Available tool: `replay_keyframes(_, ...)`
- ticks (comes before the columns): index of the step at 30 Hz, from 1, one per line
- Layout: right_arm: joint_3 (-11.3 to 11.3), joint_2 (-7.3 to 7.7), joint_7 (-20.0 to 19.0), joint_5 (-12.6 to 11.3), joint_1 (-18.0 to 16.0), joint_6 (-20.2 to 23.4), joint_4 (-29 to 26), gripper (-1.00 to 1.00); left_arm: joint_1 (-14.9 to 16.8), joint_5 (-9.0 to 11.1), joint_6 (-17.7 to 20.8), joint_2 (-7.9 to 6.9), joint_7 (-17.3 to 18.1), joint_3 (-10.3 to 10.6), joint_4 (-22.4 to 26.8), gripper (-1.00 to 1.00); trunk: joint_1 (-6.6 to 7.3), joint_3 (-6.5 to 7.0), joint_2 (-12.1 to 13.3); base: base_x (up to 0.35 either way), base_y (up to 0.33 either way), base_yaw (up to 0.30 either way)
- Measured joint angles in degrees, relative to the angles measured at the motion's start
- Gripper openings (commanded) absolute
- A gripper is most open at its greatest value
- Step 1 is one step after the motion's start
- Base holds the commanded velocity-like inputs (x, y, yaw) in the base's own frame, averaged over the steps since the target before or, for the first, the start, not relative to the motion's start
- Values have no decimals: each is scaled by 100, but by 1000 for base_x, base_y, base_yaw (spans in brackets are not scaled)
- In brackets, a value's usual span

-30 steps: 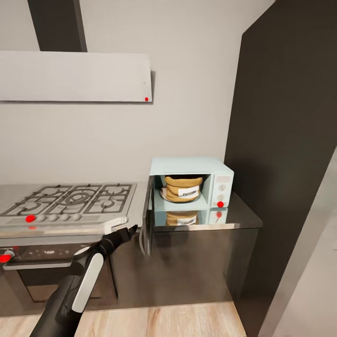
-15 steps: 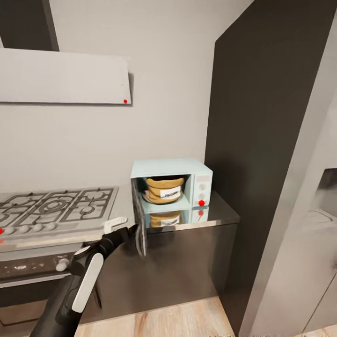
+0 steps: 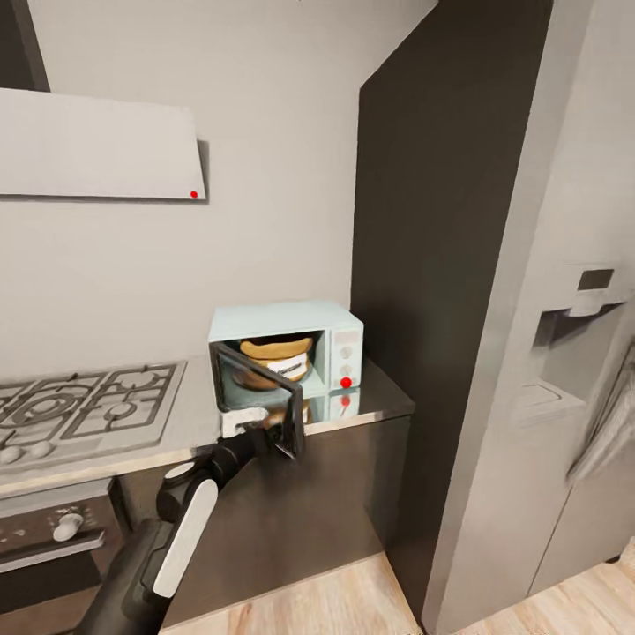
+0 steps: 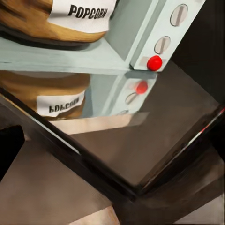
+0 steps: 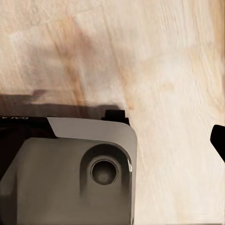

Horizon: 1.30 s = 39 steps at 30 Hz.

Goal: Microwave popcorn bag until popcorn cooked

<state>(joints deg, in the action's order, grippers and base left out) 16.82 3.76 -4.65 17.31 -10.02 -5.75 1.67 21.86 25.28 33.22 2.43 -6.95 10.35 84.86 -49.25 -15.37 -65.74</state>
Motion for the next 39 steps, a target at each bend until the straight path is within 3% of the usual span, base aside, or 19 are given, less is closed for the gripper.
replay_keyframes(5,9,13,2,-9,0,0,1,100,-1,14,-1,7,2,15,-24,100,3,24,-1,127,0,-254)
replay_keyframes(11,9,13,2,-10,0,0,0,100,-1,-245,-5,75,5,9,-46,100,3,54,-1,317,0,-254)
replay_keyframes(21,10,28,2,-10,0,0,0,100,0,-274,-10,88,-2,6,-47,100,3,100,-1,309,0,-247)
replay_keyframes(33,9,56,2,-8,-1,2,0,100,2,-278,-13,60,-14,-25,-55,100,2,110,0,241,0,-22)
replay_keyframes(37,9,59,2,-8,-1,2,0,100,2,-250,-3,68,-697,-13,-60,100,1,110,0,48,0,0)
replay_keyframes(39,9,59,2,-6,-1,2,0,100,3,-247,-2,70,-793,-6,-63,100,0,110,0,6,0,0)
